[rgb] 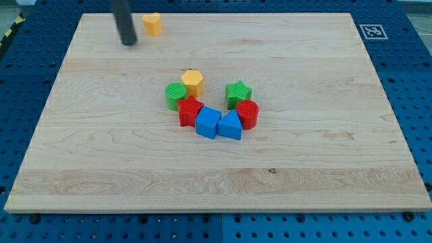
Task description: Push the yellow hexagon into the group of the blocks
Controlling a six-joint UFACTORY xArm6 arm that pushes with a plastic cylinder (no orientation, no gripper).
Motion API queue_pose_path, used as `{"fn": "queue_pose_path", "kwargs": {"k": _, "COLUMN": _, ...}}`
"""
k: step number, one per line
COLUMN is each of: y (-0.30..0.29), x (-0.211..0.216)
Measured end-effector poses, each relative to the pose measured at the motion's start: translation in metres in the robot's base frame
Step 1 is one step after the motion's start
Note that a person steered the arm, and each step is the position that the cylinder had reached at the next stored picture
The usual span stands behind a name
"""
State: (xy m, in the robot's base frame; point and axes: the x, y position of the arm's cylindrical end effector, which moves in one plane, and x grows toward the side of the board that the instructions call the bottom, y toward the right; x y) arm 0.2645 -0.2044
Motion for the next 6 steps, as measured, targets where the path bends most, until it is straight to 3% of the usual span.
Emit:
{"fn": "queue_pose_path", "kwargs": {"k": 1, "y": 0.005, "x": -0.048}}
{"fn": "queue_pose_path", "kwargs": {"k": 2, "y": 0.044, "x": -0.048}}
{"fn": "queue_pose_path", "kwargs": {"k": 4, "y": 0.151, "x": 0.036}}
{"fn": "queue_pose_path", "kwargs": {"k": 5, "y": 0.169, "x": 0.042}}
{"fn": "queue_pose_path", "kwargs": {"k": 6, "y": 0.172, "x": 0.007}}
